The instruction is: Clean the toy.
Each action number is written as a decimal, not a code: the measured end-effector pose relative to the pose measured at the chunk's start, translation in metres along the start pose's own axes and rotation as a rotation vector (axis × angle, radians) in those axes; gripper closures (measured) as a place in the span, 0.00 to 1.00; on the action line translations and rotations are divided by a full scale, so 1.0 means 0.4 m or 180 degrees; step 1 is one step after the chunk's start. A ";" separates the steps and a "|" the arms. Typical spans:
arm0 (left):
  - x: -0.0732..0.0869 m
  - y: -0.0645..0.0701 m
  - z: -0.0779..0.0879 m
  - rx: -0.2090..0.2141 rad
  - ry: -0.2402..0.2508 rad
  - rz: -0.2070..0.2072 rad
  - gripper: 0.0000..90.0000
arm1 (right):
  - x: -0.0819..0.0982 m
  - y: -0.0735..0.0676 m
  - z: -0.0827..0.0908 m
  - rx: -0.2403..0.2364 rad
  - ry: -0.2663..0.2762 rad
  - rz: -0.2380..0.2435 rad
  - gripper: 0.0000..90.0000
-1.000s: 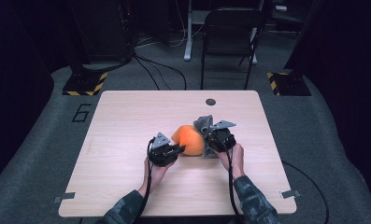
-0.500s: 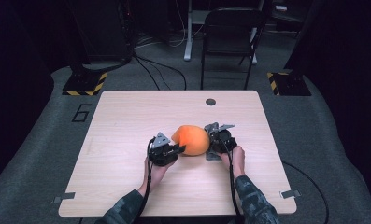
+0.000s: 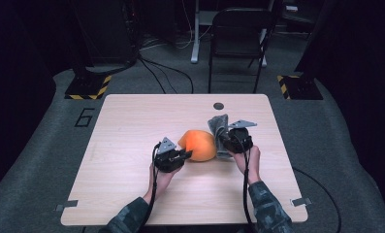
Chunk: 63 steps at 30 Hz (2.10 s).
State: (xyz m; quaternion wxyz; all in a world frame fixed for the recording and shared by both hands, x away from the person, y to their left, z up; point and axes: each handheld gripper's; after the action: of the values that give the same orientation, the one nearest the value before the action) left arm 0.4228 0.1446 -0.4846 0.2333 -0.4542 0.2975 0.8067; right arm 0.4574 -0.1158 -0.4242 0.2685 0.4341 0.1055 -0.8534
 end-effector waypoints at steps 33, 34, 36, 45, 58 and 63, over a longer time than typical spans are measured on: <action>0.000 0.001 -0.002 -0.0030 0.0011 -0.0066 0.86 | -0.001 -0.085 -0.036 -0.0074 -0.0067 0.0405 0.81; 0.000 0.000 -0.002 -0.0029 0.0012 -0.0065 0.86 | 0.001 -0.080 -0.038 -0.0049 -0.0064 0.0379 0.81; 0.000 -0.002 -0.002 -0.0031 0.0011 -0.0063 0.86 | 0.006 -0.069 -0.041 -0.0036 -0.0107 0.0352 0.80; -0.001 -0.006 -0.001 -0.0018 -0.0005 -0.0065 0.86 | 0.036 -0.022 -0.067 0.0061 -0.0287 0.0154 0.80; 0.000 -0.013 0.000 -0.0052 0.0022 -0.0026 0.86 | 0.108 0.031 -0.155 0.0140 -0.0760 -0.0106 0.80; 0.000 -0.017 0.003 -0.0060 0.0036 0.0023 0.86 | 0.104 0.032 -0.158 0.0173 -0.0768 -0.0078 0.81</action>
State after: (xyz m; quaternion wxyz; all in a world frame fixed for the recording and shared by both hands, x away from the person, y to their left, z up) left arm 0.4266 0.1502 -0.4859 0.2244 -0.4599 0.2928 0.8077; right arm 0.4877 -0.1158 -0.4946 0.2569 0.3341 0.0545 -0.9052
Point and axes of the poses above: each handheld gripper's, and its own axes: z roughly backward along the jaws, x roughly out of its underside, y roughly to its right, and after that the axes turned 5 degrees about z, right-handed
